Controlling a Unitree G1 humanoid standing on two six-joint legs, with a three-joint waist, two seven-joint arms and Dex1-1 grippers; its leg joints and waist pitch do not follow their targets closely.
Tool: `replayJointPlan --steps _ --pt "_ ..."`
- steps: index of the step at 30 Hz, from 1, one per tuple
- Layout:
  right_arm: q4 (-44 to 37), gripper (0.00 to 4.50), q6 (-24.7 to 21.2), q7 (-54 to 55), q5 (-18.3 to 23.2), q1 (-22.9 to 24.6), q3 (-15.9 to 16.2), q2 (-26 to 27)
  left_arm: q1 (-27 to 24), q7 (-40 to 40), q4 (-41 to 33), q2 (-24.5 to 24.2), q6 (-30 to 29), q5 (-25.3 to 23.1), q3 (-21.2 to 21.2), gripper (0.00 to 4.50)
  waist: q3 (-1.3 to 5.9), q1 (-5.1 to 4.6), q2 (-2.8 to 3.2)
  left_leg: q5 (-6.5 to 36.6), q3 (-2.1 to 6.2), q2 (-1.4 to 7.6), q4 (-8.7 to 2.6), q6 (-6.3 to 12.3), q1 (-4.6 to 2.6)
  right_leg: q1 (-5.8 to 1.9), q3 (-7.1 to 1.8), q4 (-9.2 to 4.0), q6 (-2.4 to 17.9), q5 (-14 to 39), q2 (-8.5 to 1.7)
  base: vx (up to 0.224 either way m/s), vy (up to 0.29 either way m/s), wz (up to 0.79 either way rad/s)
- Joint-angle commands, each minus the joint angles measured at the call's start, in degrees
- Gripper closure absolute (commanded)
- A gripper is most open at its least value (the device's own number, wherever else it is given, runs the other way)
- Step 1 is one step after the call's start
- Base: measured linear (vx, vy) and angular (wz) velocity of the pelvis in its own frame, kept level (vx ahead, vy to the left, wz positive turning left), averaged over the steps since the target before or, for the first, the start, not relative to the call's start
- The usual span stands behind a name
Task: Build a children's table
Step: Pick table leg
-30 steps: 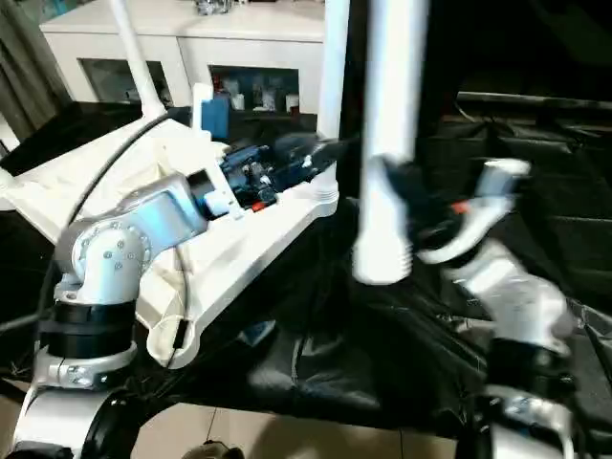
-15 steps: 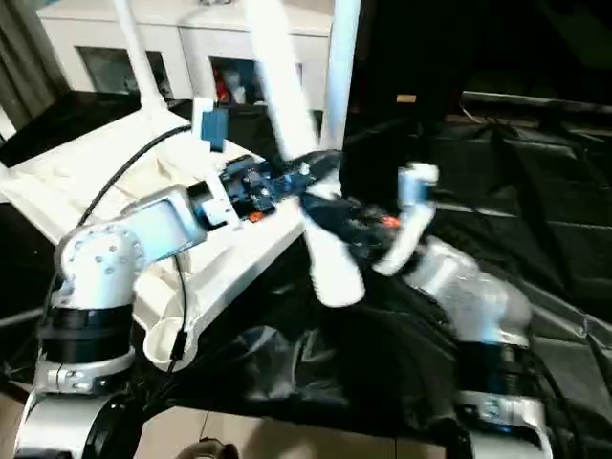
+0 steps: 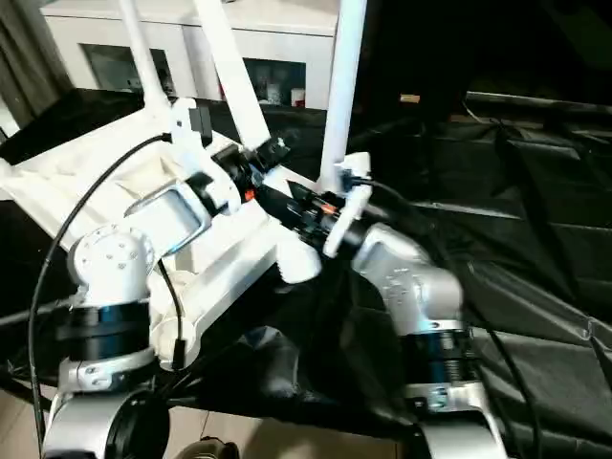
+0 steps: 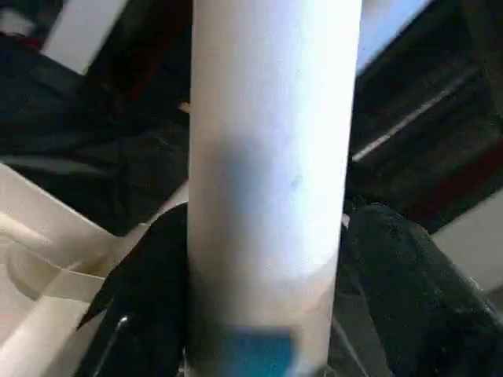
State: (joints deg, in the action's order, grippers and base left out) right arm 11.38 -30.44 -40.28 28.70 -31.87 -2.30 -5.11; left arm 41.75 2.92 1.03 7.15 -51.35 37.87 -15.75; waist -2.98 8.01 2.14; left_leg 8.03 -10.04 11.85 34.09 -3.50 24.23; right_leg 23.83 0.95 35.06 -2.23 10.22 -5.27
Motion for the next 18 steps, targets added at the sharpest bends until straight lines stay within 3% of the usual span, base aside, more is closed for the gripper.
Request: replayJointPlan --steps 1,9,11,13,15,17,18 --pt "0.37 2.68 0.93 2.40 -1.52 -1.43 0.43 0.64 2.25 -1.85 -0.37 0.98 0.25 -0.50 0.05 1.61 4.57 -0.44 -0.12 12.88 0.06 -0.01 -3.94 -2.29 -1.94 -2.53 -0.16 -3.83 8.77 6.29 -0.95 0.000 0.000 0.00" --pt "0.72 2.68 1.56 3.11 -2.51 -2.31 1.16 0.48 1.49 -1.29 -1.66 0.51 0.57 -0.94 2.15 2.26 4.53 -0.37 -0.09 13.55 0.10 0.02 -3.99 -2.37 -2.03 -2.47 -0.18 -3.93 8.32 7.09 -0.93 0.000 0.000 0.00" --pt "0.72 2.68 1.59 3.09 -3.04 -2.51 1.46 0.15 1.33 -0.04 -2.00 0.07 0.62 -0.34 2.66 2.47 4.54 -0.42 0.50 13.87 0.14 -0.03 -3.97 -2.63 -2.08 -2.40 -0.14 -3.97 8.45 6.21 -0.85 0.000 0.000 0.00" --pt "0.41 2.68 1.22 2.38 -2.79 -2.55 1.67 -0.14 1.47 1.28 -1.98 -0.31 0.79 -0.19 3.20 2.58 4.60 -0.38 0.44 13.74 0.13 -0.11 -3.87 -2.52 -2.05 -2.55 -0.13 -3.83 8.78 5.48 -0.89 0.000 0.000 0.00" --pt "-0.32 2.68 -0.90 -0.11 -1.09 -2.34 1.82 -1.10 1.70 3.93 -2.02 -1.43 1.16 -0.10 4.46 2.60 4.60 -0.25 0.97 14.07 0.22 -0.10 -3.88 -2.47 -2.06 -2.55 -0.09 -3.78 9.05 5.29 -0.90 0.000 0.000 0.00" --pt "-0.56 1.98 -2.08 -1.65 -0.47 -2.17 2.07 -2.00 1.81 5.25 -1.95 -2.10 1.16 0.11 4.63 2.61 4.64 -0.19 0.84 14.34 0.19 -0.15 -3.88 -2.27 -2.17 -2.64 -0.05 -3.83 9.11 5.64 -0.84 0.000 0.000 0.00" --pt "-0.48 1.98 -3.26 -4.95 -0.35 -1.83 2.85 -4.57 2.18 7.20 -1.18 -3.08 1.24 0.60 4.34 2.61 4.60 -0.17 0.62 13.79 0.14 -0.11 -3.82 -2.09 -2.08 -2.68 -0.08 -3.73 9.38 4.88 -0.78 0.000 0.000 0.00"
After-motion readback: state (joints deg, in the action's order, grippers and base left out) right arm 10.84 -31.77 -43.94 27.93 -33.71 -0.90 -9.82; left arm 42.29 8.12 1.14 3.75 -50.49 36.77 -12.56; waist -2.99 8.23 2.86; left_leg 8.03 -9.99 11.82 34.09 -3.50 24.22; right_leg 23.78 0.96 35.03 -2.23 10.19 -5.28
